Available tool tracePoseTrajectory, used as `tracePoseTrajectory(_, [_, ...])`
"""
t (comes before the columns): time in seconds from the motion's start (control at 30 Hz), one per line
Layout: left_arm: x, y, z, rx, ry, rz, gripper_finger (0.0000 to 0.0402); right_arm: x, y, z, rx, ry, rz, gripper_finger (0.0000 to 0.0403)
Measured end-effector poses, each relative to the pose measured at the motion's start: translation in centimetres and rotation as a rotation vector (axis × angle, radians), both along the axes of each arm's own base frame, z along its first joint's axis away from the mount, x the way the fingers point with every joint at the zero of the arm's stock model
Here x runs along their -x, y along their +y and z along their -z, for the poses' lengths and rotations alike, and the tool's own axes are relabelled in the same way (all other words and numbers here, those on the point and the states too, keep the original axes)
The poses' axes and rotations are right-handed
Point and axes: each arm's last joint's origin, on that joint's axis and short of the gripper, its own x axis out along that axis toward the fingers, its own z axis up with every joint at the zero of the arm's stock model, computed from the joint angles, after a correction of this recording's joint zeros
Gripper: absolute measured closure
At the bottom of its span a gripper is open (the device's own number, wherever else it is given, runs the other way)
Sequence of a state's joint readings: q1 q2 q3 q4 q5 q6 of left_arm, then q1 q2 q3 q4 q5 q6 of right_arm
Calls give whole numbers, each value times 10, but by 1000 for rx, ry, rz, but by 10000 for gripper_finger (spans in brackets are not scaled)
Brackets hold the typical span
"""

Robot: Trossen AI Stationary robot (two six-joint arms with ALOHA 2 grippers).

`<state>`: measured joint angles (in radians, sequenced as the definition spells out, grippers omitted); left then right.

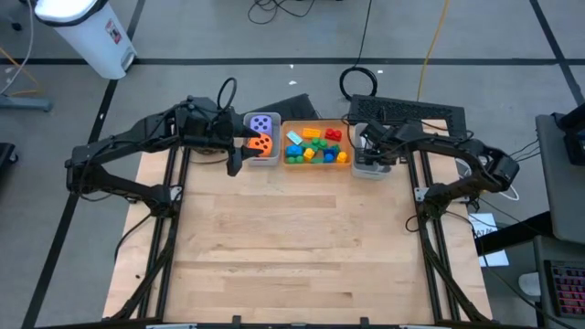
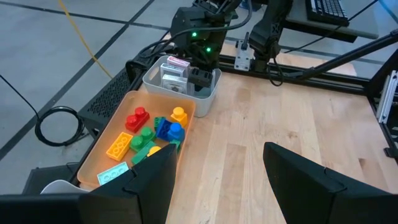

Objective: Pick & Place Toys
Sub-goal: Put the blue deck of cards into the right gray bin, then return to Home Position

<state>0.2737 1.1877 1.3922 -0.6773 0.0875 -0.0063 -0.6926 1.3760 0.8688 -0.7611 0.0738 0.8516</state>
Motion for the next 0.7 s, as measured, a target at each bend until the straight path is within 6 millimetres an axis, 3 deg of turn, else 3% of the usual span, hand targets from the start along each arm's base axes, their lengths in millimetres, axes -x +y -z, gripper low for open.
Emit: tracePoseTrajectory(0.7, [0,0,0,6,-1,-3,156,17,13,-29,56,-61,0,209])
